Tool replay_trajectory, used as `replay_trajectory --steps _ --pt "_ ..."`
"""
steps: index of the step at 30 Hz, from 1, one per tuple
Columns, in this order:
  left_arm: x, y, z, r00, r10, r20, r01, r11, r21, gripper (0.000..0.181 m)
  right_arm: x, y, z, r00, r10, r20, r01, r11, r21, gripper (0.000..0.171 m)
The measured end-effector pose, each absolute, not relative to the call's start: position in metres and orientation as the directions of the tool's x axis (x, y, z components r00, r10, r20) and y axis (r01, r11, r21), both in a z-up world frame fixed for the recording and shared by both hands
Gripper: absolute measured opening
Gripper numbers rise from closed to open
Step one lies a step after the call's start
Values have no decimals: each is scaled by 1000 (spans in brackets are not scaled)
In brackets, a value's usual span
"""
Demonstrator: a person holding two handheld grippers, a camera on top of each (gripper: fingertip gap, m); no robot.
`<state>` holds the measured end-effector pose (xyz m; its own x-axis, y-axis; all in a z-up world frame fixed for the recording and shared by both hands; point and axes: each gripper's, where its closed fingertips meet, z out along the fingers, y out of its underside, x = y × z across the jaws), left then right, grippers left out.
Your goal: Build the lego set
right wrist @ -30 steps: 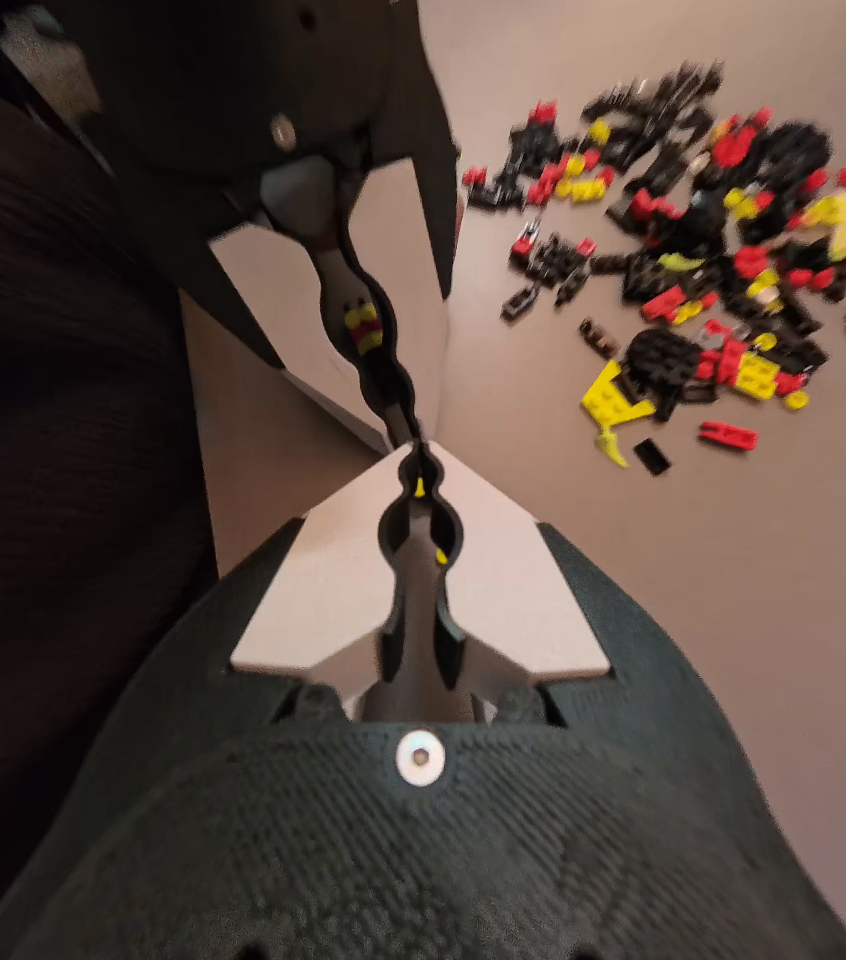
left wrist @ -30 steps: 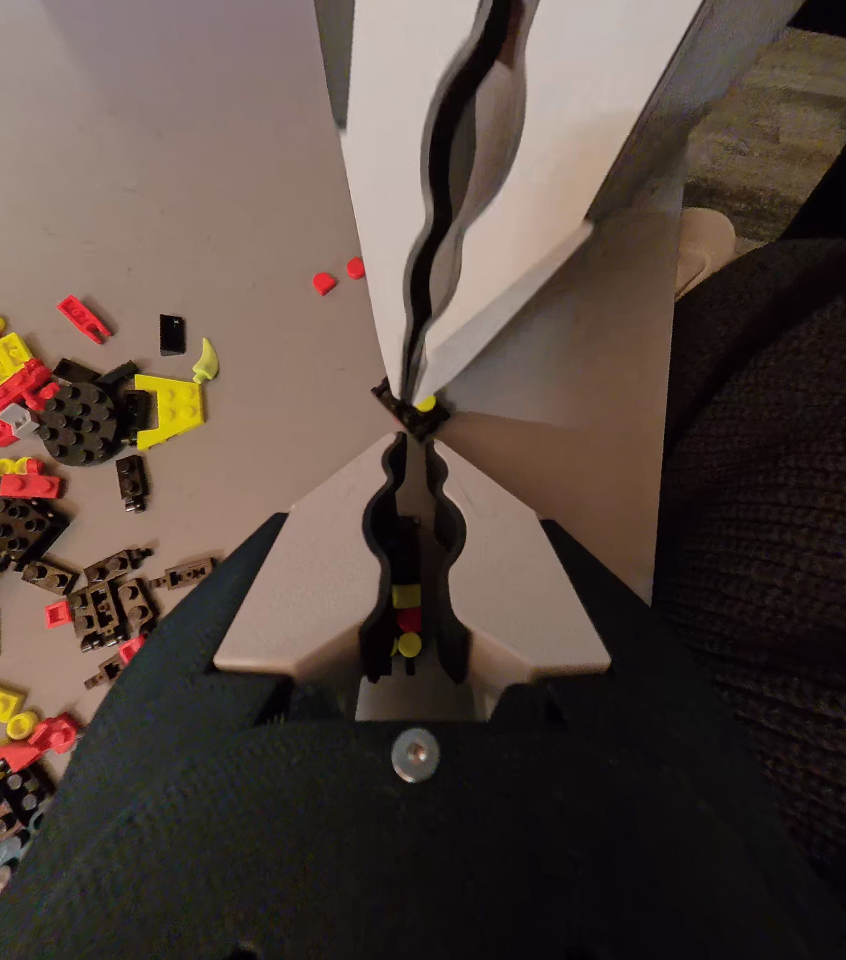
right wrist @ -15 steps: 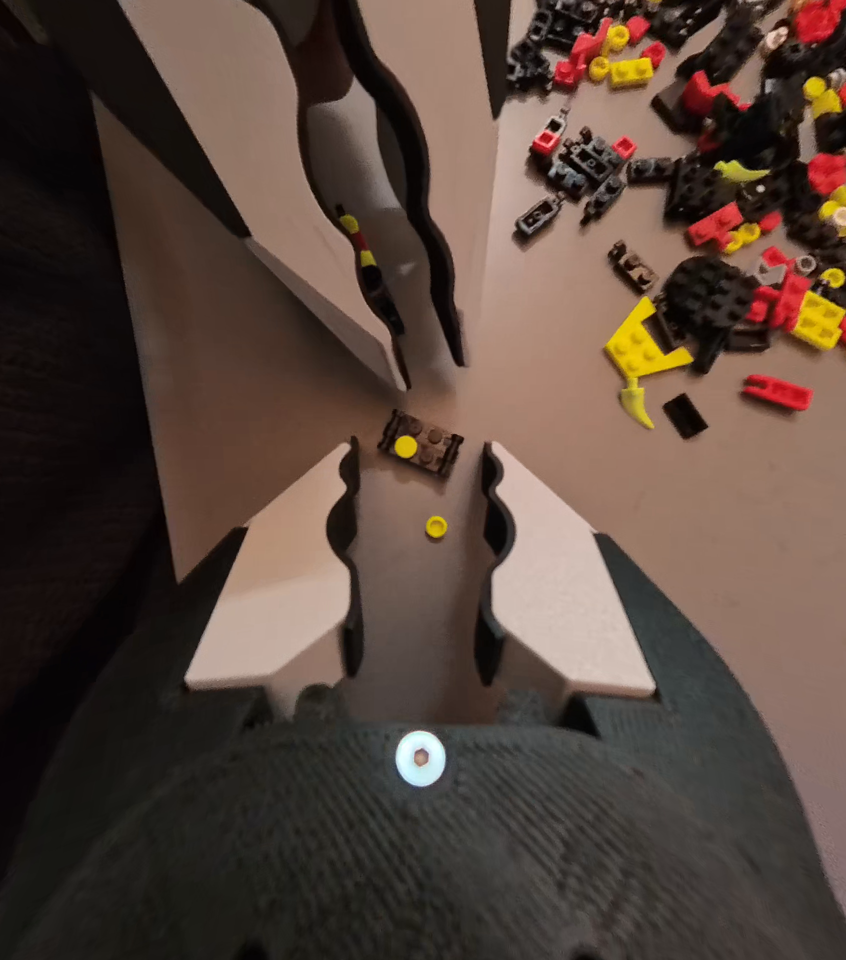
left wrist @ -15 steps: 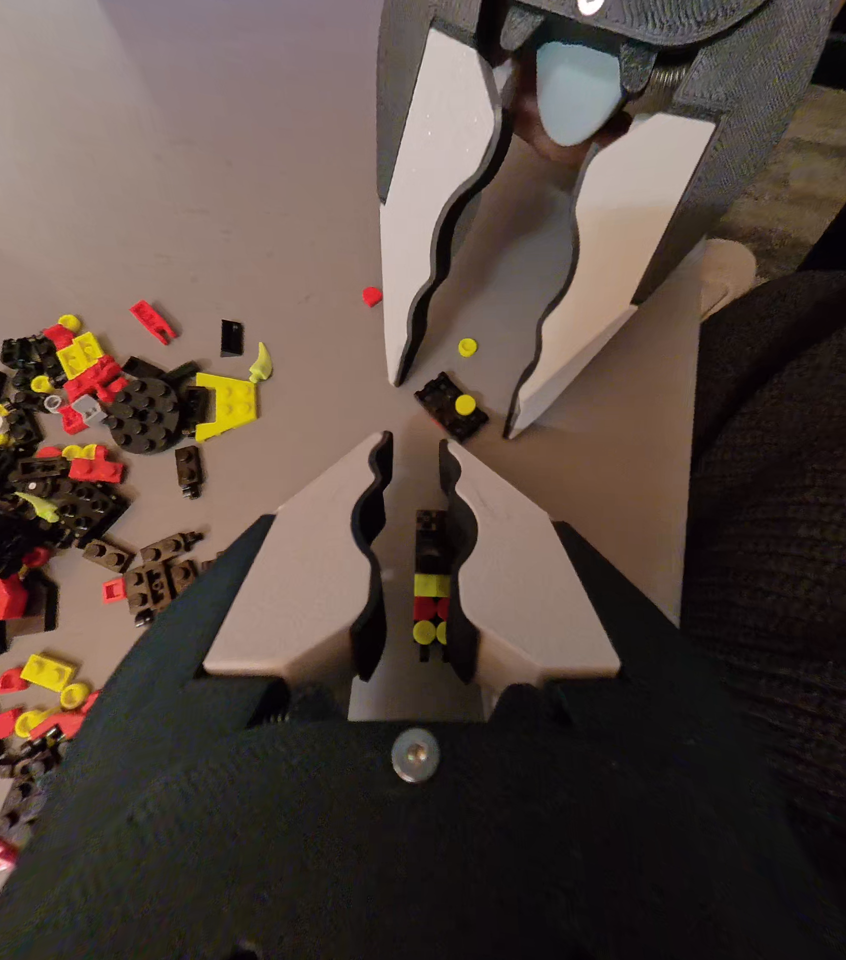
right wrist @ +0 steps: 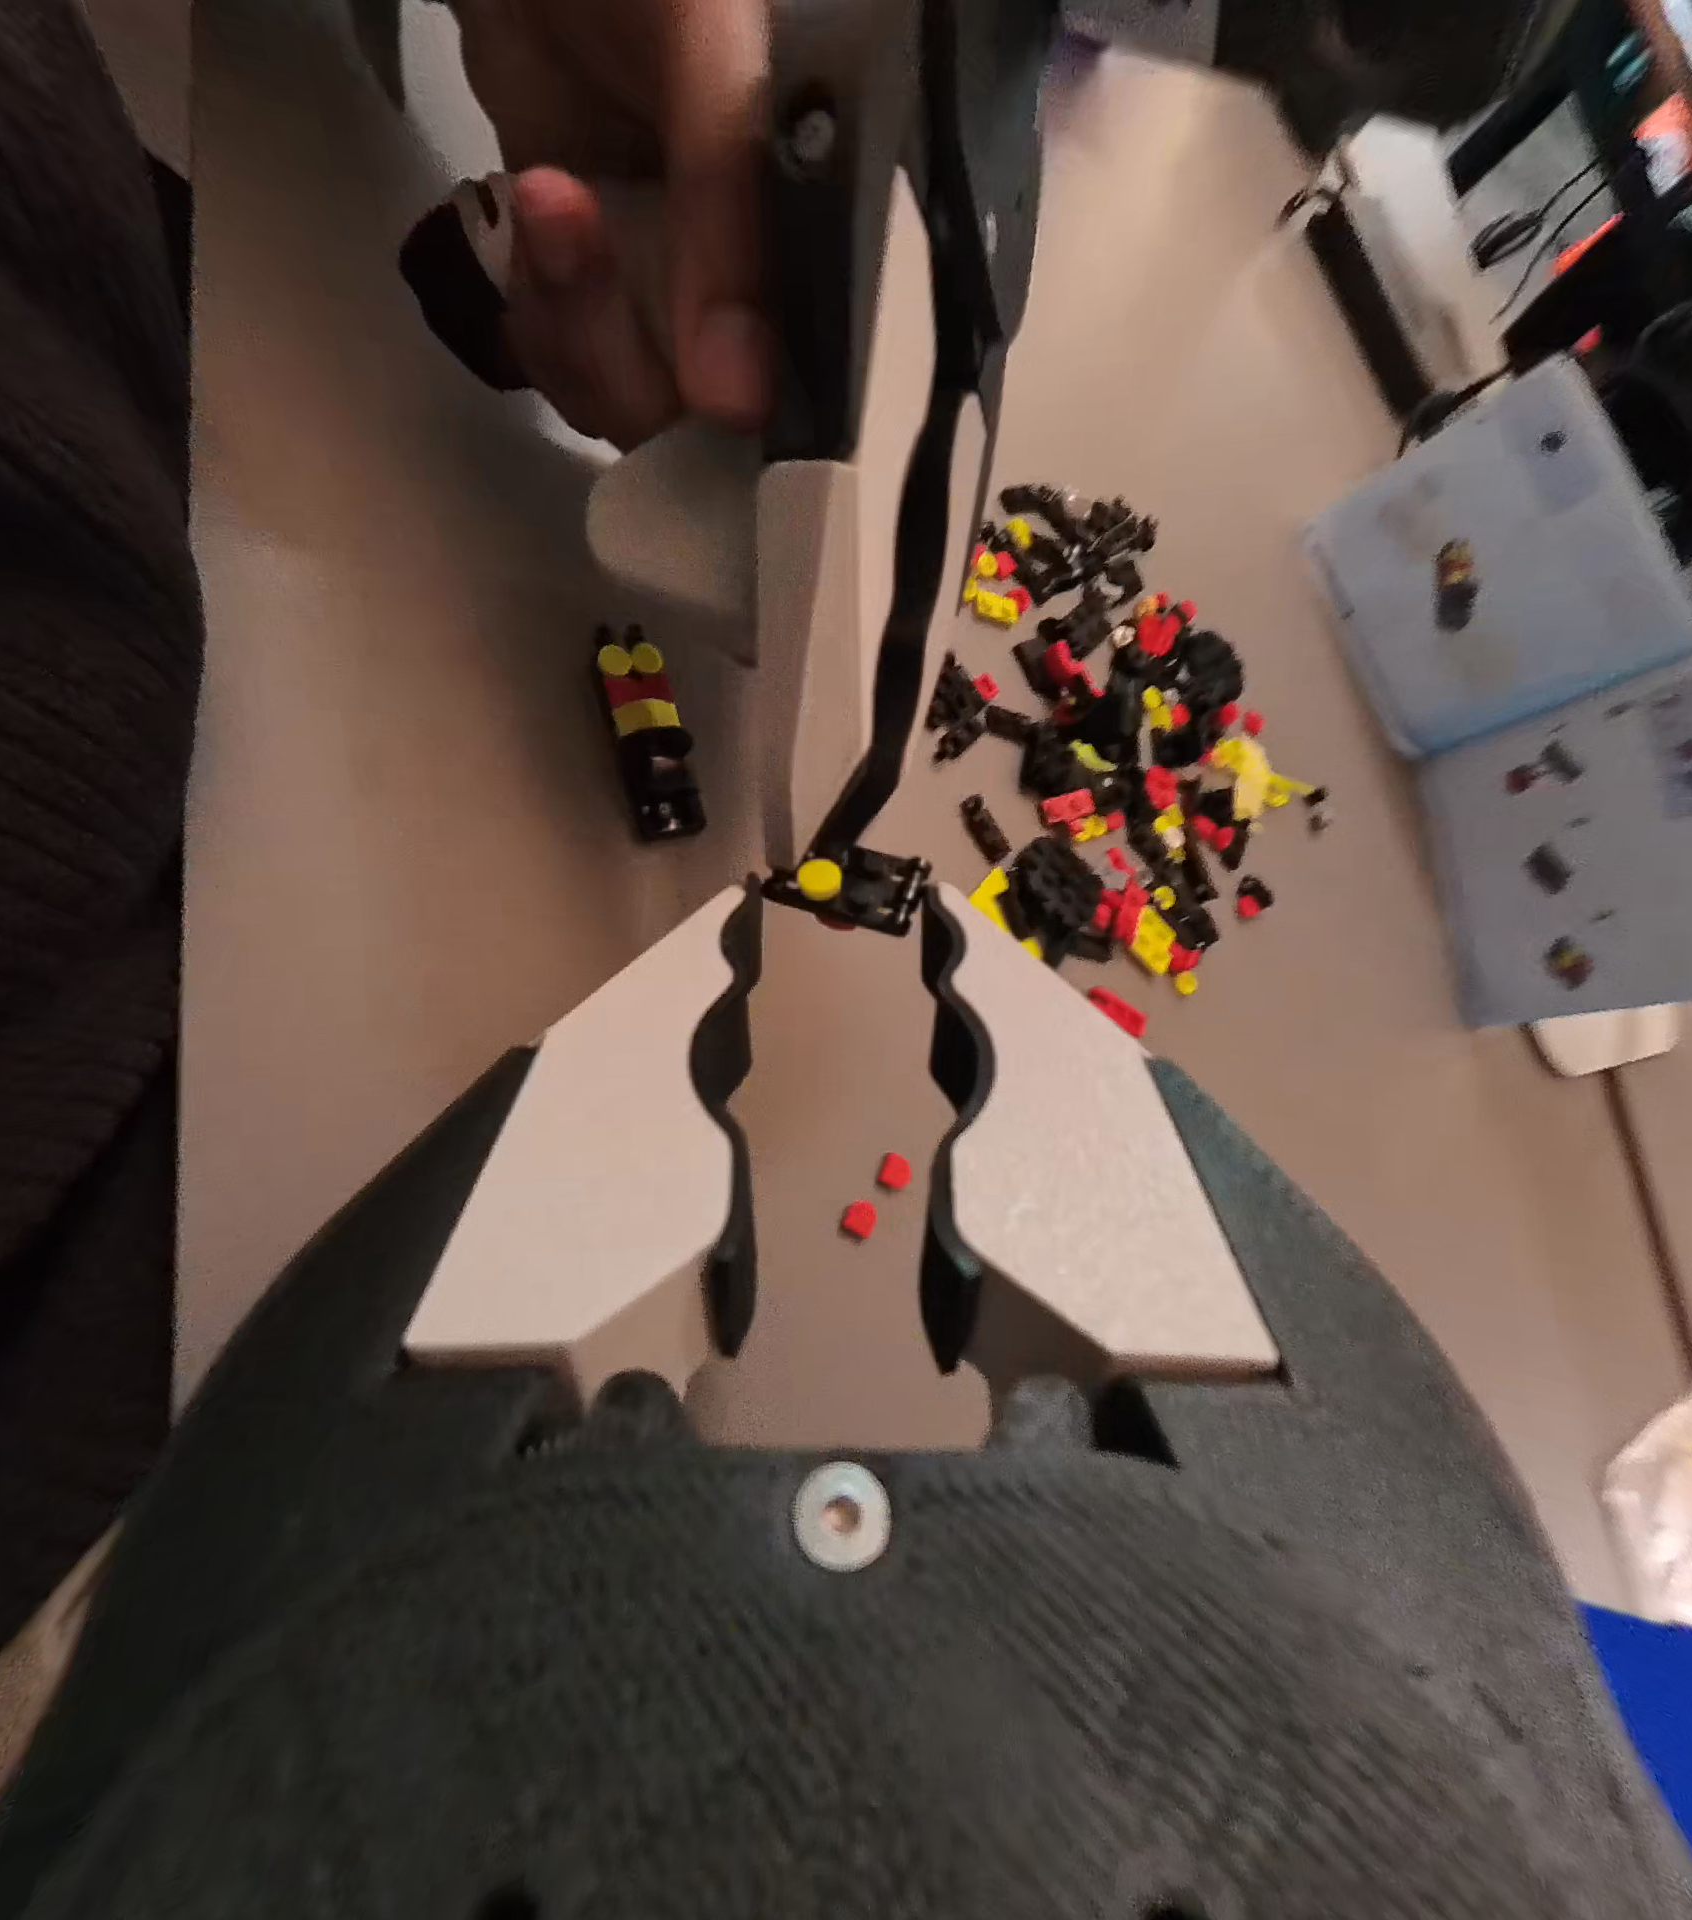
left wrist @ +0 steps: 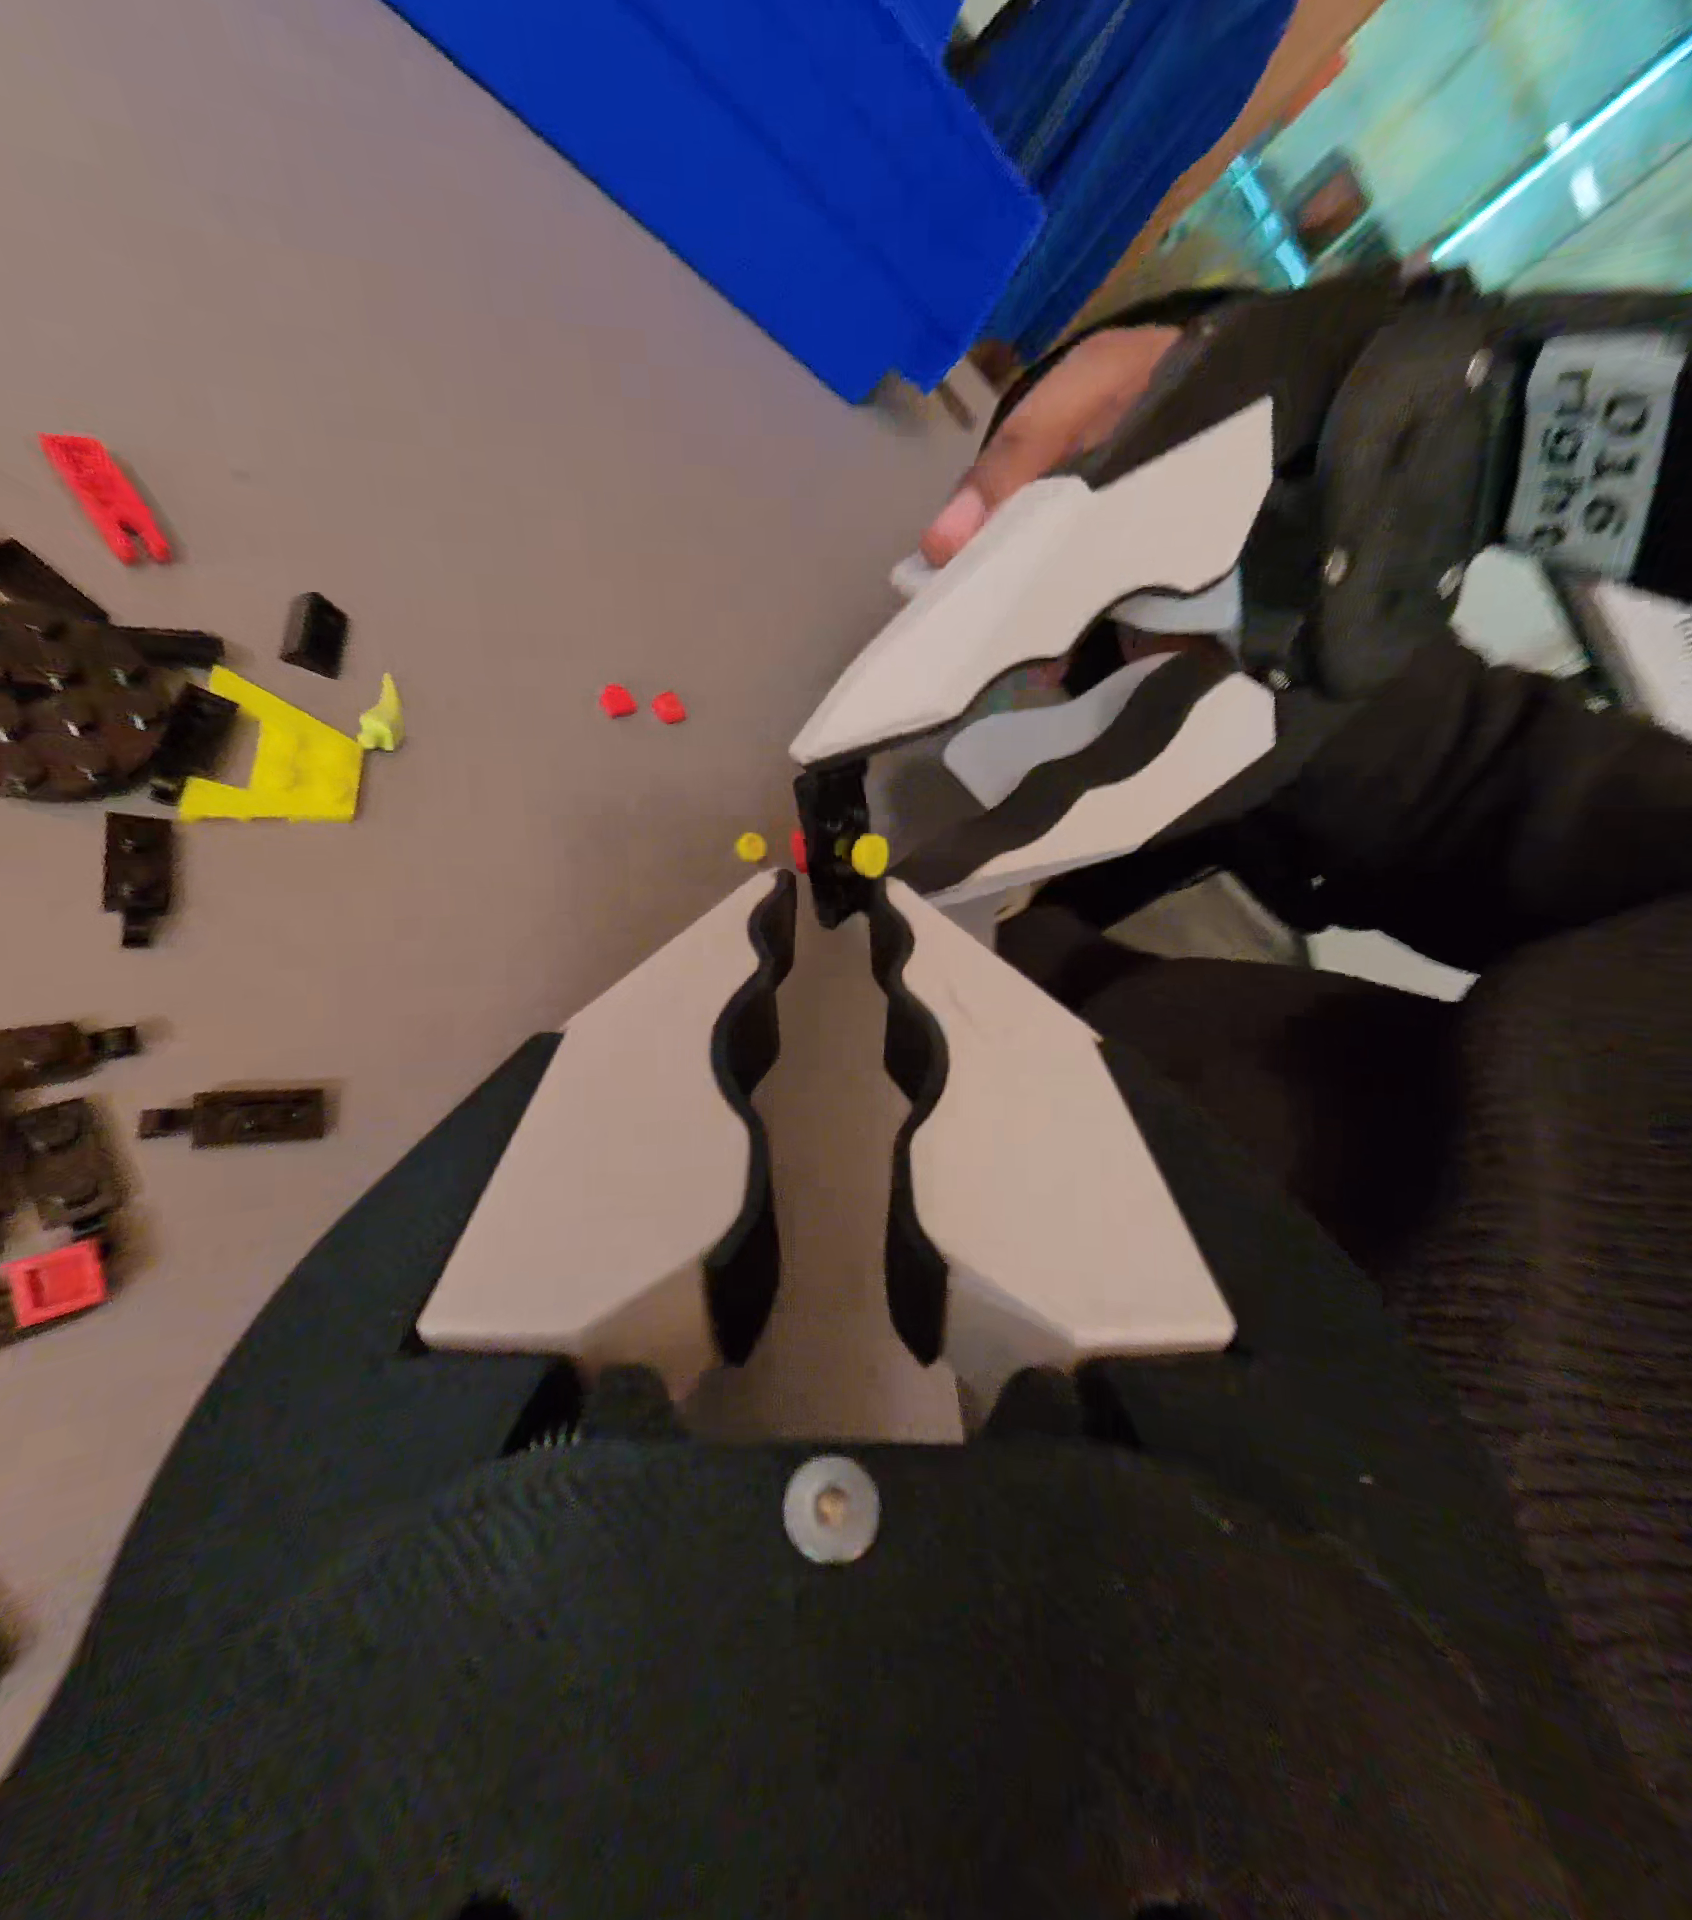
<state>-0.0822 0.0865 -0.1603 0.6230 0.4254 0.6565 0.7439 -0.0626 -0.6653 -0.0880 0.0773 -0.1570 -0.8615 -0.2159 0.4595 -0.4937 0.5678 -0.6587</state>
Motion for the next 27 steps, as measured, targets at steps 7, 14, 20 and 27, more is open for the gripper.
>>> replay_trajectory --steps 7,14,20,27 --pt "-82 85 -144 626 339 703 748 -6 -663 3 -89 76 -145 -797 -199 571 -580 516 -630 30" --pt "-83 84 -128 671 291 682 704 39 -709 3 -91 76 -126 -844 -138 518 -519 454 -724 32" --pt "-85 78 -98 778 266 570 556 132 -821 3 -96 80 -86 -962 -41 271 -271 287 -919 36" --pt "-75 79 -72 896 330 295 266 132 -955 3 -80 79 -71 -990 -139 16 -42 191 -981 29"
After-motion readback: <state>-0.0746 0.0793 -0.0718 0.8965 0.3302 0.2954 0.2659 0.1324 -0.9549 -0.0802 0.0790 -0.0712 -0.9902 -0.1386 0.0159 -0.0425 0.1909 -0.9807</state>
